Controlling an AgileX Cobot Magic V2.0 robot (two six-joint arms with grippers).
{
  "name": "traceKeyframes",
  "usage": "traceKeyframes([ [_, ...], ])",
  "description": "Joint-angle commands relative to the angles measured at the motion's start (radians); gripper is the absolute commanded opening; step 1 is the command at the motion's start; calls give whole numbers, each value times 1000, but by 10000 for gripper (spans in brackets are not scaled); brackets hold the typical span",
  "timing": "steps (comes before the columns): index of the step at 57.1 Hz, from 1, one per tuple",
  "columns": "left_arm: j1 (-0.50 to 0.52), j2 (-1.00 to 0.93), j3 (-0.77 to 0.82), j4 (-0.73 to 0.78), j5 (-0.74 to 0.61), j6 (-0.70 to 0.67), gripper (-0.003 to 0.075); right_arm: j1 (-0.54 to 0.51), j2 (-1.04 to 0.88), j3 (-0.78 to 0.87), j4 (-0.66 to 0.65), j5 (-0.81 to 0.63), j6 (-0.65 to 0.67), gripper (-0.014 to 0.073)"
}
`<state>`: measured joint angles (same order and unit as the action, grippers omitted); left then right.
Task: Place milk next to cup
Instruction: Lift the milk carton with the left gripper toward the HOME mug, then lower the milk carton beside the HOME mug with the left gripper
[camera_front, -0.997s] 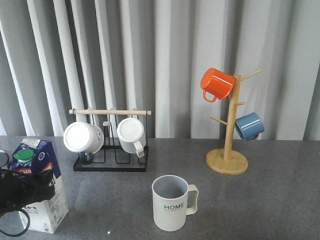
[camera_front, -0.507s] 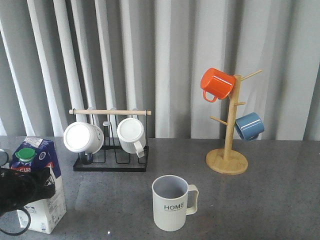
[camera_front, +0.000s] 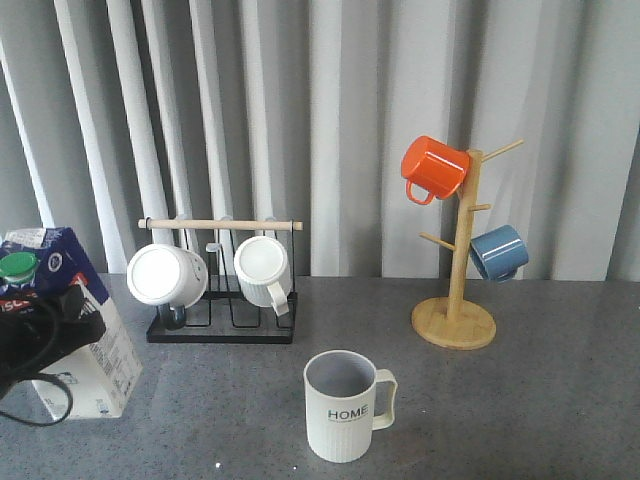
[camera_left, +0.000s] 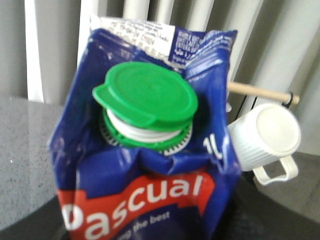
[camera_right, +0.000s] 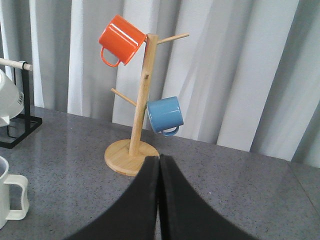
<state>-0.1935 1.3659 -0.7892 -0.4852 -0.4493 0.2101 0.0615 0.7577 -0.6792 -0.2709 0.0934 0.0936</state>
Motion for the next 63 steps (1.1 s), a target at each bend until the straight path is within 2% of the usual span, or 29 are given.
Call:
traceKeyframes([
  [1, -126, -56, -27, -400, -198, 393, -7, -6, -4, -28, -7, -70, -2, -11],
  [5, -237, -52, -34, -594, -325, 562, -7, -6, -4, -28, -7, -70, -2, -11],
  [9, -330, -40, -50, -691, -394, 628, -7, -6, -4, -28, -7, -71, -2, -11],
  [18, -501, 31, -128, -697, -400, 638, -7, -6, -4, -28, -7, -71, -2, -11],
  [24, -570, 105, -200, -699, -411, 638, -7, -6, -4, -28, -7, -71, -2, -11],
  [33, -622, 227, -301, -709, -477, 623, -7, -6, -4, -28, -7, -71, -2, -11],
  [41, -625, 327, -374, -685, -491, 623, -7, -6, -4, -28, -7, -71, -2, -11],
  [63, -610, 440, -387, -668, -558, 562, -7, -6, -4, -28, -7, -72, -2, -11],
])
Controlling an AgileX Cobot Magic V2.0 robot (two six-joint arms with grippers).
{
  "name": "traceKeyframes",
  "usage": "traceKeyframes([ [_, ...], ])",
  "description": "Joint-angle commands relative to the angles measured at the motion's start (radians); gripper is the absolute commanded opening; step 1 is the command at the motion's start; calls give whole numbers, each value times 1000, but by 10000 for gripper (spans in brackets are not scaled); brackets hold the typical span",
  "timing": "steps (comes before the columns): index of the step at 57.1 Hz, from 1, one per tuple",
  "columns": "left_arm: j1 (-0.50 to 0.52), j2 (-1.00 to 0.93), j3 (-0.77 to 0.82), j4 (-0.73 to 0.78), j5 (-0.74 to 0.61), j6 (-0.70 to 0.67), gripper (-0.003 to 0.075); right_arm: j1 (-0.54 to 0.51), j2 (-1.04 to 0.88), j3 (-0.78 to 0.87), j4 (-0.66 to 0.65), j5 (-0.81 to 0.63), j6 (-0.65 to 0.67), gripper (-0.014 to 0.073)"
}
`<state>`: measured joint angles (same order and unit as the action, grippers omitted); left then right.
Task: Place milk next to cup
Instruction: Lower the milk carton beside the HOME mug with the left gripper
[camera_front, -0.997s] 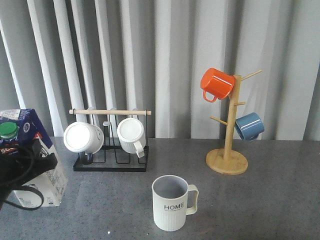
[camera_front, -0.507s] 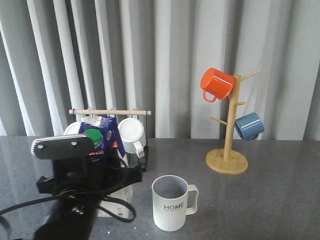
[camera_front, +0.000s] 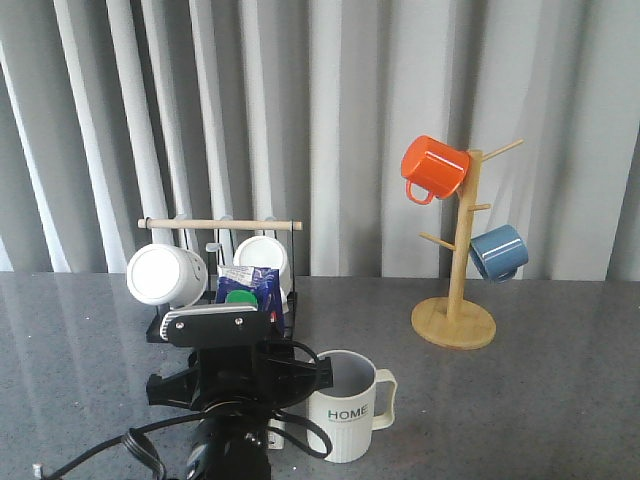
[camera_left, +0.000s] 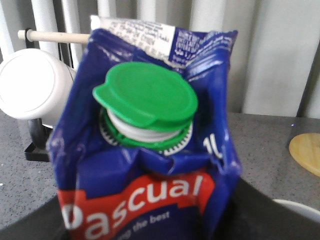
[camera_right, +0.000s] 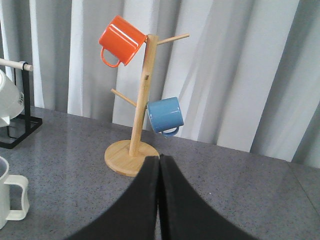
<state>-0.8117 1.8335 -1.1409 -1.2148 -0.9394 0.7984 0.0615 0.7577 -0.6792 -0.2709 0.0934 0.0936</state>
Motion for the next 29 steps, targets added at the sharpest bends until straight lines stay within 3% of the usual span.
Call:
traceKeyframes([
  [1, 12, -26, -35, 65, -67, -31, -7, -6, -4, -28, -7, -72, -2, -11],
  [29, 18, 6, -35, 75, -30, -59, -7, -6, -4, -28, -7, -72, -2, -11],
])
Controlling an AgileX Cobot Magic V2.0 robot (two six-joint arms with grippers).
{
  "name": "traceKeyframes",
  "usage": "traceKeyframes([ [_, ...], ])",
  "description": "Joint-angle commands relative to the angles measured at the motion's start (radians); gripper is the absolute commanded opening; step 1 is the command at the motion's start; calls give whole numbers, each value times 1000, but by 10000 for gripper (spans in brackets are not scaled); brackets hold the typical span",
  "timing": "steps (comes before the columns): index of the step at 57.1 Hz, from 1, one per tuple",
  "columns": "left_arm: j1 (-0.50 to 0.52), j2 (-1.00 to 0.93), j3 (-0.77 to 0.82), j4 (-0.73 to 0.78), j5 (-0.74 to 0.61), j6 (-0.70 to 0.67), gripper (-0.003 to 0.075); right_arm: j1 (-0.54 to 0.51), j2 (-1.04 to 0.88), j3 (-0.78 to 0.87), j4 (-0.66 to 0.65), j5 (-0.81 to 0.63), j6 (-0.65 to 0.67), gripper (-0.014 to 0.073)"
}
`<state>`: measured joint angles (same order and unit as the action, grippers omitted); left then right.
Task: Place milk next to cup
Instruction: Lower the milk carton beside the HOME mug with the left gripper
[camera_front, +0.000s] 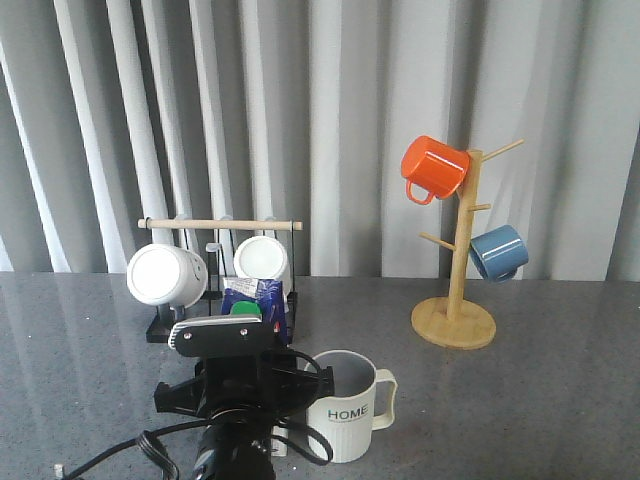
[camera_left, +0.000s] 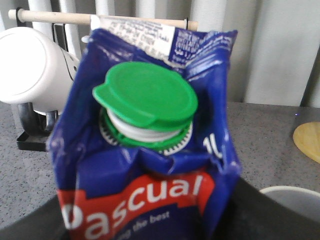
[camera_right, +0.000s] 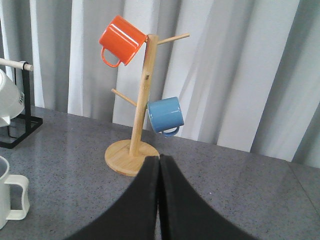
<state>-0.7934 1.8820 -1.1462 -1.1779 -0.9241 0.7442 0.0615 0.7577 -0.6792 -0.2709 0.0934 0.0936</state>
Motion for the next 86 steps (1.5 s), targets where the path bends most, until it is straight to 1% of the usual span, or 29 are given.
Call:
traceKeyframes([
  [1, -1, -42, -30, 39, -45, -5, -7, -6, -4, -28, -7, -72, -2, -11],
  [26, -1, -42, -30, 39, -45, -2, -6, -6, -4, -28, -6, -71, -2, -11],
  [33, 0, -42, -30, 39, -79, 2, -6, -6, -4, -28, -6, -71, -2, -11],
  [46, -1, -42, -30, 39, -79, 0, -4, -6, -4, -28, -6, -71, -2, -11],
  [51, -1, -42, -30, 39, -71, 0, 6, -6, -4, -28, -6, -71, -2, -11],
  [57, -1, -42, -30, 38, -54, 0, 41, -6, -4, -28, -6, -71, -2, -11],
  [61, -1, -42, -30, 38, -38, 0, 79, -6, -4, -28, -6, -71, -2, -11],
  [66, -1, -42, -30, 16, -29, 0, 157, -6, -4, -28, -6, -71, -2, -11],
  [72, -1, -42, -30, -10, -29, 0, 288, -6, -4, -28, -6, -71, -2, -11],
  [78, -1, -42, -30, -14, -30, 8, 437, -6, -4, -28, -6, -71, -2, -11],
  [84, -1, -47, -30, -12, -42, 65, 589, -6, -4, -28, -6, -71, -2, -11],
  [86, -5, -50, -30, -12, -46, 86, 627, -6, -4, -28, -6, -71, -2, -11],
])
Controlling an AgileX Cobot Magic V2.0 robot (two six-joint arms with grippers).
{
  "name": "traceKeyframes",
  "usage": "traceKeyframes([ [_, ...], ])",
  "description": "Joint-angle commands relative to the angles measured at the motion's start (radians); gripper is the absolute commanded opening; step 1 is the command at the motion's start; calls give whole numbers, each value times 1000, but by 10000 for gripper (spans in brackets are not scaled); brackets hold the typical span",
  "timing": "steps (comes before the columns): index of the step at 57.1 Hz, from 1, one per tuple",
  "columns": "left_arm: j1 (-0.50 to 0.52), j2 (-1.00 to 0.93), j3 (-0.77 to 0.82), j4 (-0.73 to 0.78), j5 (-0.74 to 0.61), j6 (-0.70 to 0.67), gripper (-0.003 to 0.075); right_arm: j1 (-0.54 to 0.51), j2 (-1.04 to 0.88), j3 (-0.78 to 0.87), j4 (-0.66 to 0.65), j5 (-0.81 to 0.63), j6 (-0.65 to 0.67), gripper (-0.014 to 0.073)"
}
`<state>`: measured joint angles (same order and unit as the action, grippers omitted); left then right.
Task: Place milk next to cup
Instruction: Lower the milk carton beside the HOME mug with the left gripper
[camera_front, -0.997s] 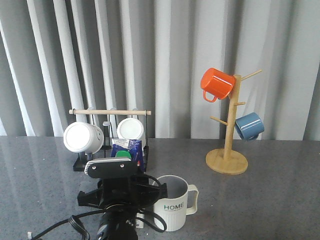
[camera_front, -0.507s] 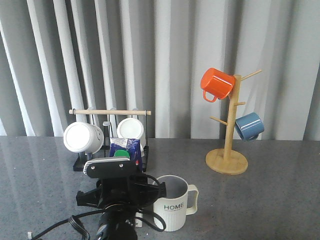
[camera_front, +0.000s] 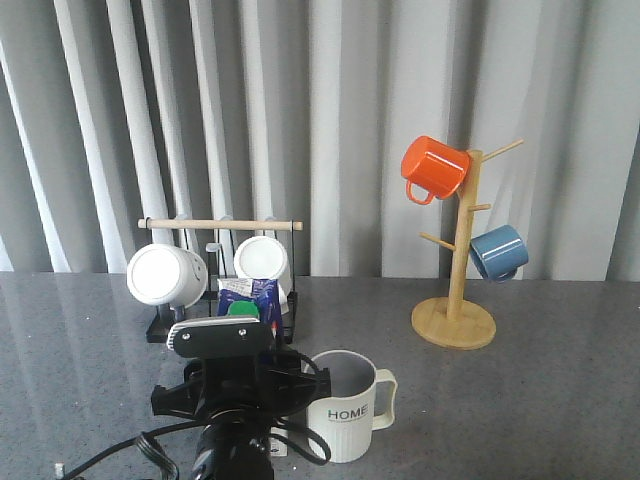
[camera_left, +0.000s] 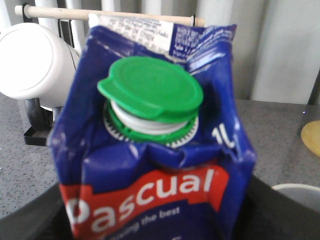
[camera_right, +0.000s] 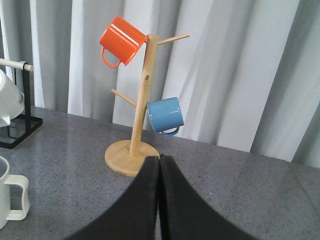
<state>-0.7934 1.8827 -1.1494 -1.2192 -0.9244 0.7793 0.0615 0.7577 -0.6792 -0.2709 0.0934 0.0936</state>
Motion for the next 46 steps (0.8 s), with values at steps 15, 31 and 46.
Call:
traceKeyframes([
  [15, -13, -123, -27, 31, -45, 91, 725, -6, -4, -28, -6, -71, -2, -11],
  [31, -43, -305, -27, 39, -54, 125, 690, -6, -4, -28, -6, -71, -2, -11],
  [46, -48, -539, -27, 156, 139, 203, 131, -6, -4, -28, -6, -71, -2, -11],
])
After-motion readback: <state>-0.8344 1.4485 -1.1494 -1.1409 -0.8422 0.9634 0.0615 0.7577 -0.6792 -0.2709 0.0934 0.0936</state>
